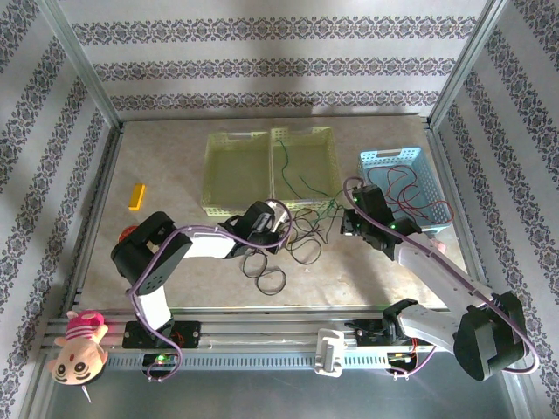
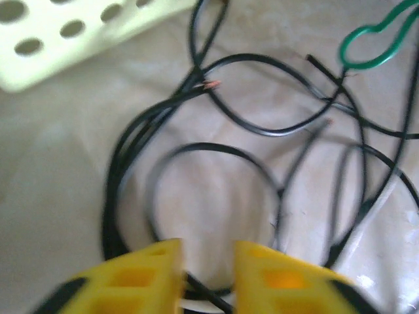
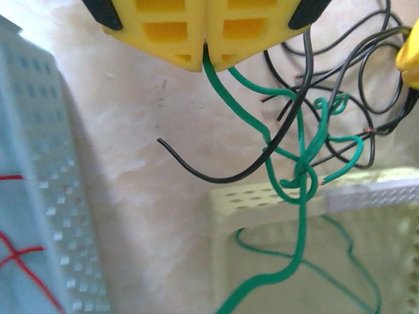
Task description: Untangle the cables
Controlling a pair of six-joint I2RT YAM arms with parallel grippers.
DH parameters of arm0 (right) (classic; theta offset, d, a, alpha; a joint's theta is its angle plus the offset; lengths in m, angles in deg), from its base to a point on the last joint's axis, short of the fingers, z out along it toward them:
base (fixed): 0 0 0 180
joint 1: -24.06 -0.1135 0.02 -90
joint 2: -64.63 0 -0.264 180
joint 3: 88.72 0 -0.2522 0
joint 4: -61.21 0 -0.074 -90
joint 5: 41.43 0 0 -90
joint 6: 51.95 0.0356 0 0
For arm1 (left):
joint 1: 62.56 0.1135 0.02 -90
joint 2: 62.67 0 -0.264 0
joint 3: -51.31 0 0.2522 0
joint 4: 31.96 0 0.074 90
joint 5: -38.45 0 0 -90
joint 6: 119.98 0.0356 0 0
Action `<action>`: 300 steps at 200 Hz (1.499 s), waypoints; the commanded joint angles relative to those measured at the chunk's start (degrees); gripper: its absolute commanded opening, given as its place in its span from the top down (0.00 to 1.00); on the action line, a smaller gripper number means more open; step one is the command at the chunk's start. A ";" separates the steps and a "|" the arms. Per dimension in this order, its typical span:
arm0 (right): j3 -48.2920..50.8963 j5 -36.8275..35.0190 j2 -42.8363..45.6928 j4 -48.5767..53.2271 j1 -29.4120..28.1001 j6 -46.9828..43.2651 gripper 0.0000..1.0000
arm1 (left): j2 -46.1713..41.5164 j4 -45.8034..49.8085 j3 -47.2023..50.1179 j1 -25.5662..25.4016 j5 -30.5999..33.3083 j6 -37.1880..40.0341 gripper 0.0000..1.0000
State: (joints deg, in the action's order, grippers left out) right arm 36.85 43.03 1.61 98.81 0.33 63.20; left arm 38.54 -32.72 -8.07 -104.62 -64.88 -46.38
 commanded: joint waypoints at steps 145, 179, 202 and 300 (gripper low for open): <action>-4.82 15.57 -4.80 -5.30 -0.70 5.32 0.97 | 7.47 7.47 -19.44 -8.30 -2.53 4.81 0.63; -2.92 17.94 -2.26 -5.60 1.71 6.56 0.97 | 6.40 2.27 -16.52 -8.21 8.90 1.92 0.88; -1.31 18.30 -0.76 -5.44 3.17 7.04 0.97 | 4.00 -0.66 -13.86 -7.96 7.08 1.69 1.00; -1.38 12.86 -2.16 0.48 4.73 3.67 0.98 | -11.75 -0.76 -4.01 -3.50 5.83 -1.10 1.00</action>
State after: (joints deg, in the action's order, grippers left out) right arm 36.24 58.00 0.43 96.75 4.46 69.03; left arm 31.31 -34.01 -14.13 -110.39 -61.95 -46.80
